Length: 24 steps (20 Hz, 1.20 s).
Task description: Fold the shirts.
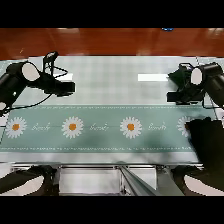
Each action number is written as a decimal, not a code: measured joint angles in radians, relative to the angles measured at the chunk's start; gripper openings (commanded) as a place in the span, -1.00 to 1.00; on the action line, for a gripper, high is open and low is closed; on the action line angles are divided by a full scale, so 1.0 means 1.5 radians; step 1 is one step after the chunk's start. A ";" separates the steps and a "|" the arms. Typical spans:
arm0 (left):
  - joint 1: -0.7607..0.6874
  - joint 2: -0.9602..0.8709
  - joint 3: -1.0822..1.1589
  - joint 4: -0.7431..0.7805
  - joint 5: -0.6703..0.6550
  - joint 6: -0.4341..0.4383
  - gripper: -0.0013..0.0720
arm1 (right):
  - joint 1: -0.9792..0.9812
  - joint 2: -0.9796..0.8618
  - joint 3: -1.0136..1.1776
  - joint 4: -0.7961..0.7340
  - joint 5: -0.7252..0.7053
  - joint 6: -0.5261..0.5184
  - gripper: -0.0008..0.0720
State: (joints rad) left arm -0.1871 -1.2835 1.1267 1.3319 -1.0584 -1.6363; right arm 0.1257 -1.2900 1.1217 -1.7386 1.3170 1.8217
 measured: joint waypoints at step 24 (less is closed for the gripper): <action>0.106 0.184 -0.181 0.030 0.147 0.013 0.42 | -0.271 -0.181 0.102 0.009 -0.387 -0.034 0.16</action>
State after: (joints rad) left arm -0.0280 -1.0077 0.8555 1.3762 -0.8383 -1.6169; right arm -0.2806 -1.5608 1.2755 -1.7256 0.7361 1.7710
